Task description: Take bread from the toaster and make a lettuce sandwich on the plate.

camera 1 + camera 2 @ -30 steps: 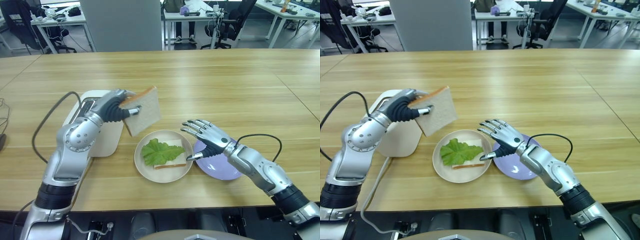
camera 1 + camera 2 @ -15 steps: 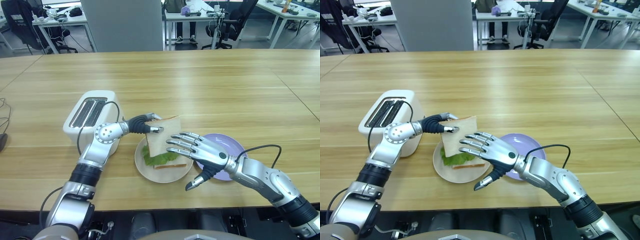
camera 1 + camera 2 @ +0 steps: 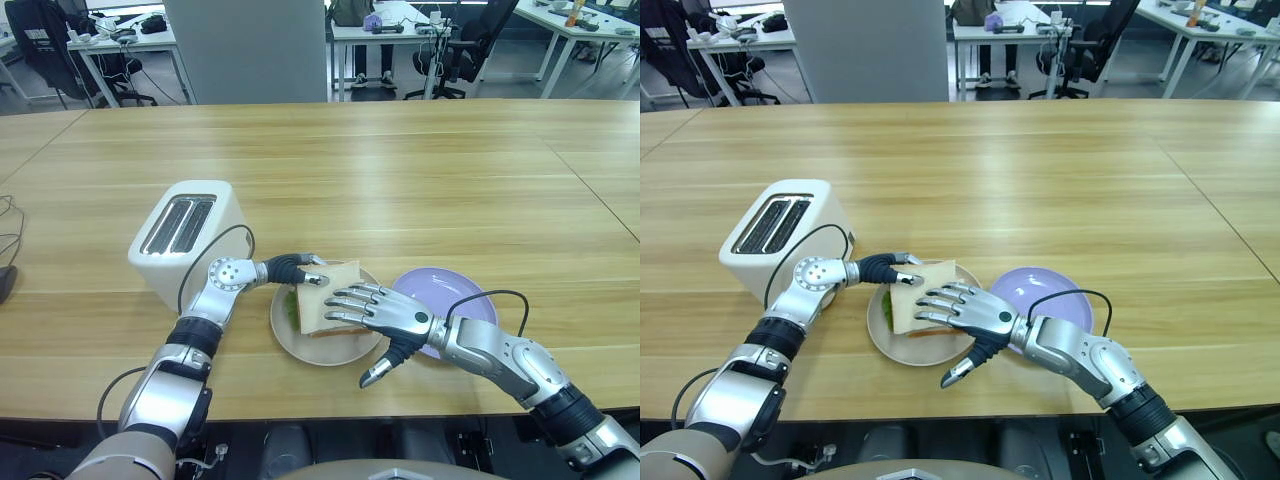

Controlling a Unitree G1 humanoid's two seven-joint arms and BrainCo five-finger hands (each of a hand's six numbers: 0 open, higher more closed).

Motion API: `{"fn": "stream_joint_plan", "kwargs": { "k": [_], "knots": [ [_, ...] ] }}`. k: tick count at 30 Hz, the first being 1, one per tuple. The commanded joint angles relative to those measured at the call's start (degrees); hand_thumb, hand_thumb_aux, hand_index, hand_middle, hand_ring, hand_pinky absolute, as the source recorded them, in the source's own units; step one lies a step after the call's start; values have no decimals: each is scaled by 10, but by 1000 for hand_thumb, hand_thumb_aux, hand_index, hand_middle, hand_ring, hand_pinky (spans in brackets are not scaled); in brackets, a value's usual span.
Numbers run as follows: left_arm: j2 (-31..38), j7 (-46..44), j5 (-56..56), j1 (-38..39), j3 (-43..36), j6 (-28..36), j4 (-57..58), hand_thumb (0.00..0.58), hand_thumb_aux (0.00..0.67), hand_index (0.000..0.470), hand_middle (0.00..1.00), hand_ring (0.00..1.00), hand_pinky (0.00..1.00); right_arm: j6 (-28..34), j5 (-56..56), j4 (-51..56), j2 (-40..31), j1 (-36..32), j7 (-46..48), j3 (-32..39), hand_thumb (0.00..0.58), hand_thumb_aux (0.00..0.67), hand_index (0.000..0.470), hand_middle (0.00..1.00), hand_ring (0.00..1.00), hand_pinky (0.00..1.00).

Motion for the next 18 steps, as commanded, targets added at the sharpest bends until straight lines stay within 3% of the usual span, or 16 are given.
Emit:
{"fn": "stream_joint_plan", "kwargs": {
  "k": [1, 9, 14, 15, 16, 17, 18],
  "knots": [
    [-7, 29, 32, -26, -11, -31, 54, 580, 670, 460, 1000, 1000, 1000, 13, -5, 58, 6, -12, 48, 28, 0, 0, 0, 0, 0, 0],
    [-21, 64, 73, -37, -27, -78, 93, 580, 670, 460, 1000, 1000, 1000, 30, 5, 123, 26, -39, 108, 58, 0, 0, 0, 0, 0, 0],
    [-16, 146, 135, -45, -52, -133, 89, 580, 670, 460, 1000, 1000, 1000, 39, 17, 136, 29, -45, 157, 72, 0, 0, 0, 0, 0, 0],
    [-12, 171, 157, -47, -62, -144, 84, 580, 670, 460, 863, 863, 863, 41, 19, 136, 29, -46, 163, 72, 0, 0, 0, 0, 0, 0],
    [-9, 194, 178, -50, -71, -152, 80, 580, 670, 460, 863, 863, 863, 43, 19, 137, 29, -46, 168, 73, 0, 0, 0, 0, 0, 0],
    [-5, 222, 201, -53, -81, -162, 75, 580, 670, 460, 494, 494, 494, 45, 18, 137, 29, -46, 170, 73, 0, 0, 0, 0, 0, 0],
    [1, 258, 230, -57, -93, -169, 69, 580, 670, 460, 494, 494, 494, 47, 19, 138, 29, -47, 172, 73, 0, 0, 0, 0, 0, 0]
  ]
}}
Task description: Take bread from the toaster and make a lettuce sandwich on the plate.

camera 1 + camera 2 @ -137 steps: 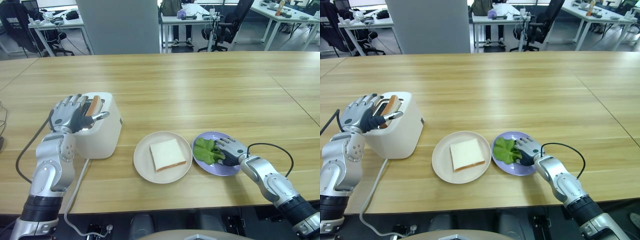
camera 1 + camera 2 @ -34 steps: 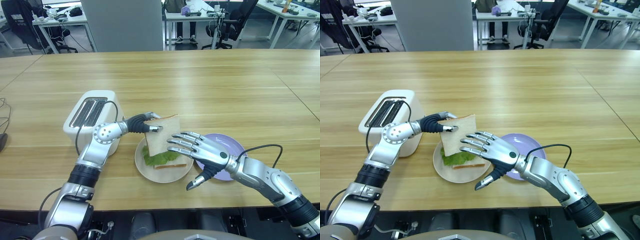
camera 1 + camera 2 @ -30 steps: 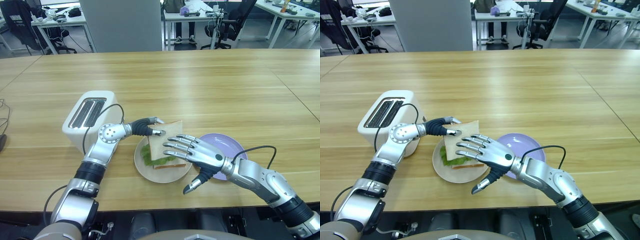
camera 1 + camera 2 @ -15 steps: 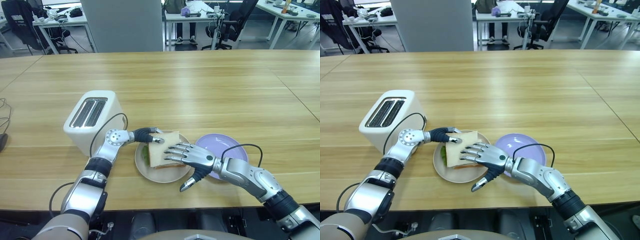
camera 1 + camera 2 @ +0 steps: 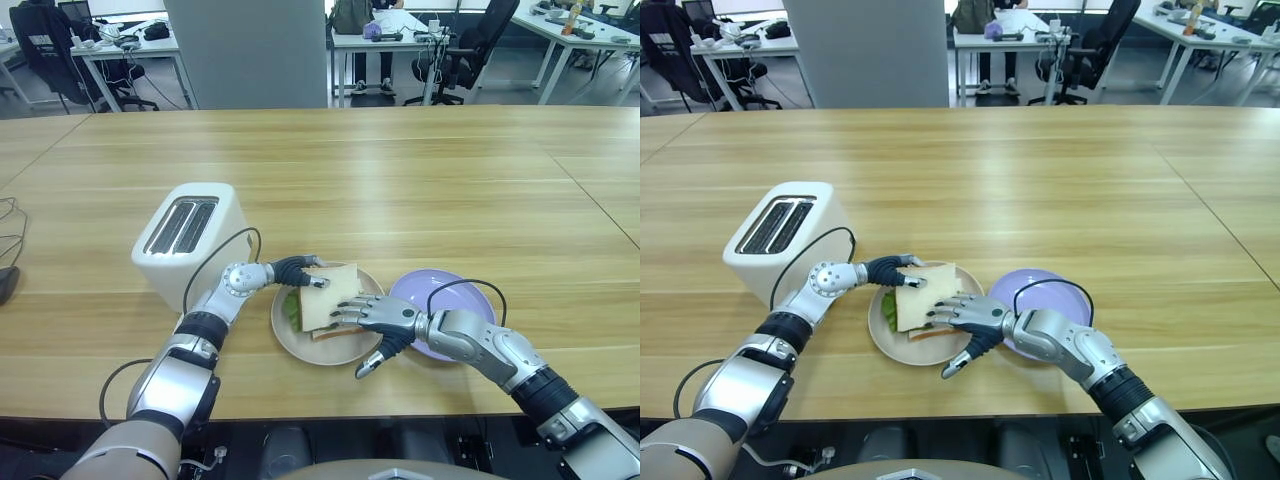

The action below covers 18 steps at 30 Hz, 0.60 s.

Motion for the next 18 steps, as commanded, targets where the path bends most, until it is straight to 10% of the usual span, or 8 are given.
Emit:
{"fn": "stream_joint_plan", "kwargs": {
  "k": [1, 2, 3, 4, 5, 11, 18],
  "knots": [
    [9, 107, 100, -20, -51, -43, -29, 580, 652, 447, 341, 341, 341, 18, -11, 39, -1, 9, 45, 31, 0, 0, 0, 0, 0, 0],
    [18, 156, 138, -27, -64, -46, -38, 512, 441, 303, 0, 0, 0, 19, -9, 40, 0, 8, 47, 30, 0, 0, 0, 0, 0, 0],
    [28, 203, 173, -35, -77, -44, -44, 417, 315, 216, 0, 0, 0, 21, -8, 41, 1, 7, 49, 30, 0, 0, 0, 0, 0, 0],
    [40, 255, 214, -45, -92, -39, -53, 104, 63, 43, 0, 0, 0, 23, -6, 43, 2, 6, 52, 30, 0, 0, 0, 0, 0, 0],
    [53, 305, 256, -56, -107, -27, -61, 0, 0, 0, 0, 0, 0, 24, -6, 44, 2, 5, 54, 30, 0, 0, 0, 0, 0, 0],
    [117, 497, 376, -95, -140, 21, -97, 0, 0, 0, 0, 0, 0, 49, -10, 69, 7, -10, 40, 21, 0, 0, 0, 0, 0, 0],
    [178, 500, 320, -46, -84, 8, -188, 0, 0, 0, 0, 0, 0, 92, -28, 103, -6, -32, -3, 5, 0, 0, 0, 0, 0, 0]
  ]
}}
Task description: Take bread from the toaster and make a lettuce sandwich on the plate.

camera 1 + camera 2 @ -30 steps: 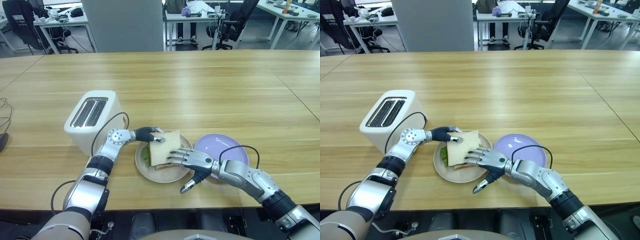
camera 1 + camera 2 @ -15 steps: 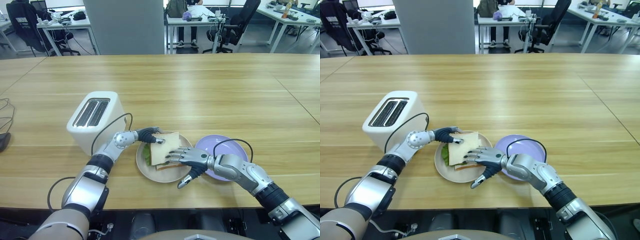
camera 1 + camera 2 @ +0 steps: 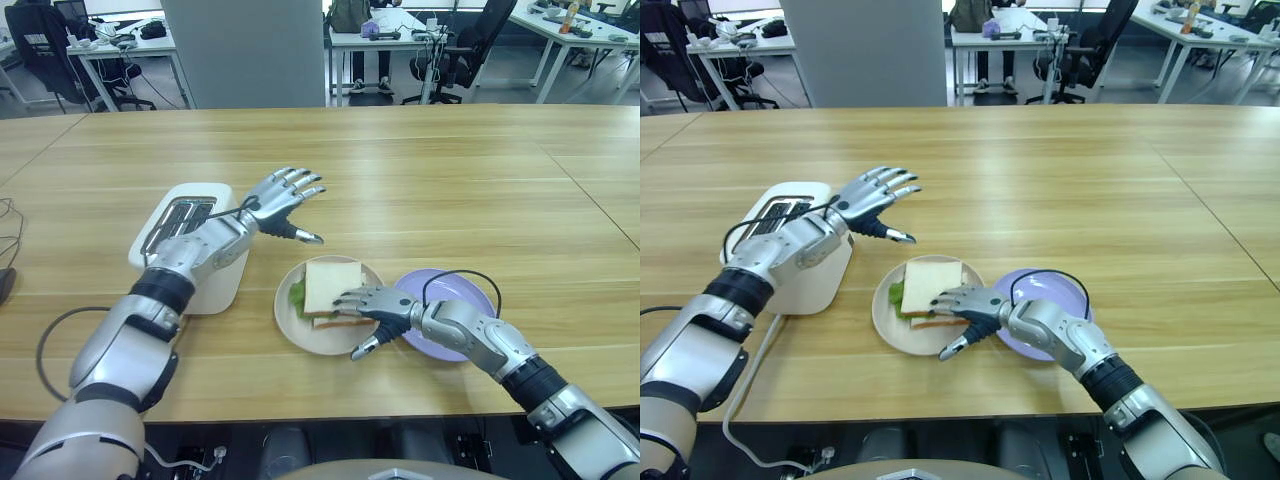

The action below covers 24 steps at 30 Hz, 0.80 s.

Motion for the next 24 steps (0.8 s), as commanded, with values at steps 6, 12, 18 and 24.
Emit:
{"fn": "stream_joint_plan", "kwargs": {
  "k": [6, 12, 18, 24],
  "knots": [
    [59, -61, -110, 122, 91, -19, -152, 0, 0, 0, 0, 0, 0, 25, -1, 31, -31, 18, 1, -6, 0, 0, 0, 0, 0, 0],
    [69, -164, -243, 219, 152, -22, -262, 0, 0, 0, 0, 0, 0, 6, 63, -20, -24, 39, -28, -46, 0, 0, 0, 0, 0, 0],
    [84, -272, -352, 297, 195, -16, -372, 580, 670, 460, 1000, 1000, 1000, 3, 135, -95, -12, 52, -81, -130, 580, 670, 460, 890, 890, 890],
    [101, -360, -392, 372, 225, 27, -480, 580, 670, 460, 1000, 1000, 1000, 27, 194, -205, -23, 99, -37, -167, 580, 670, 460, 1000, 1000, 1000]
  ]
}}
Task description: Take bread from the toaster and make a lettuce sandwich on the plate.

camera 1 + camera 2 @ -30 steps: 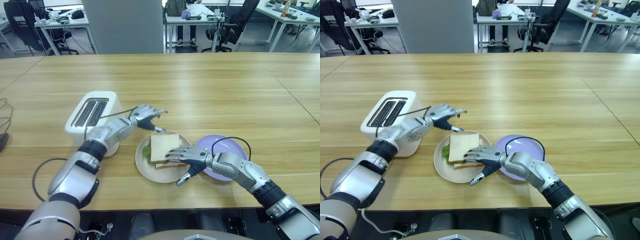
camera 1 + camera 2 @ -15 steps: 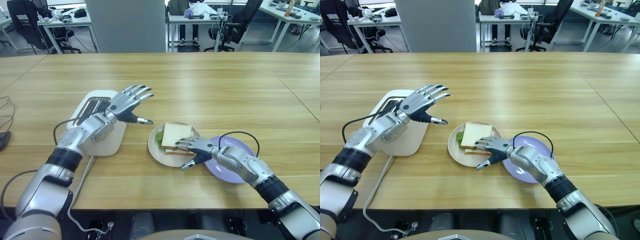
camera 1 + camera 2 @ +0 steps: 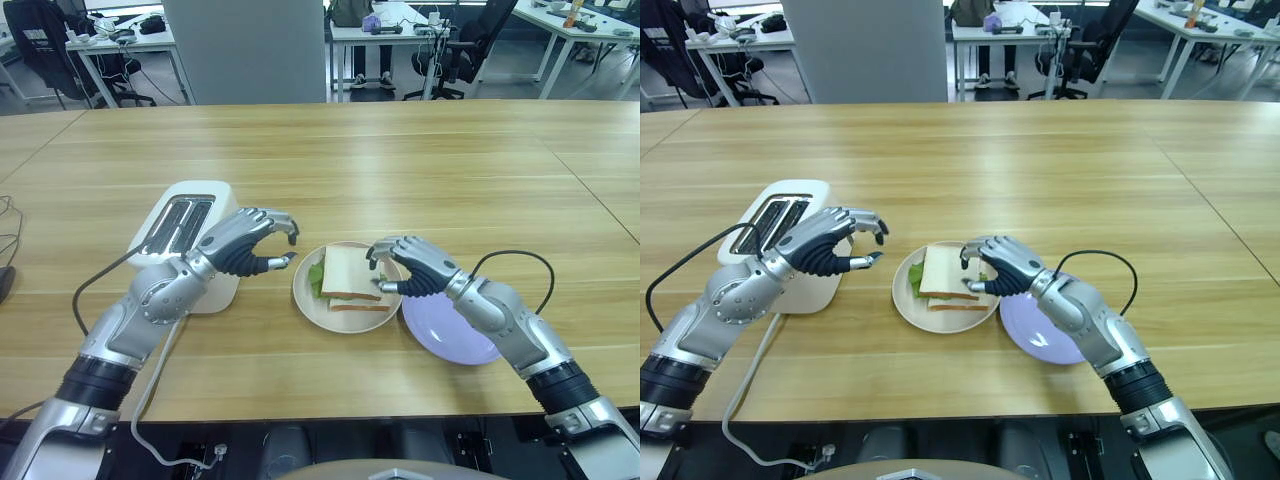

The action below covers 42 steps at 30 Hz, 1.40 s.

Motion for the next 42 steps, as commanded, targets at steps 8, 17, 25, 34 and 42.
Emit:
{"fn": "stream_joint_plan", "kwargs": {
  "k": [8, 17, 25, 34, 42],
  "knots": [
    [30, -202, -8, 165, -47, 130, -164, 580, 670, 460, 1000, 1000, 1000, 113, 63, -164, -48, 167, 208, 47, 580, 670, 460, 1000, 1000, 1000],
    [-22, -248, 138, 152, -154, 174, -105, 580, 670, 460, 1000, 1000, 1000, 142, 13, -106, -26, 180, 234, 109, 580, 670, 460, 1000, 1000, 1000],
    [-89, -249, 222, 58, -213, 193, 23, 580, 670, 460, 1000, 1000, 1000, 141, -16, 8, 28, 112, 210, 138, 580, 670, 460, 1000, 1000, 1000],
    [-191, -151, 305, -135, -262, 224, 314, 580, 670, 460, 1000, 1000, 1000, 138, -85, 305, 104, -94, 81, 163, 580, 670, 460, 1000, 1000, 1000],
    [-276, 91, 339, -329, -278, 226, 608, 580, 670, 460, 1000, 1000, 1000, 100, -137, 603, 178, -304, -155, 188, 580, 670, 460, 1000, 1000, 1000]
  ]
}}
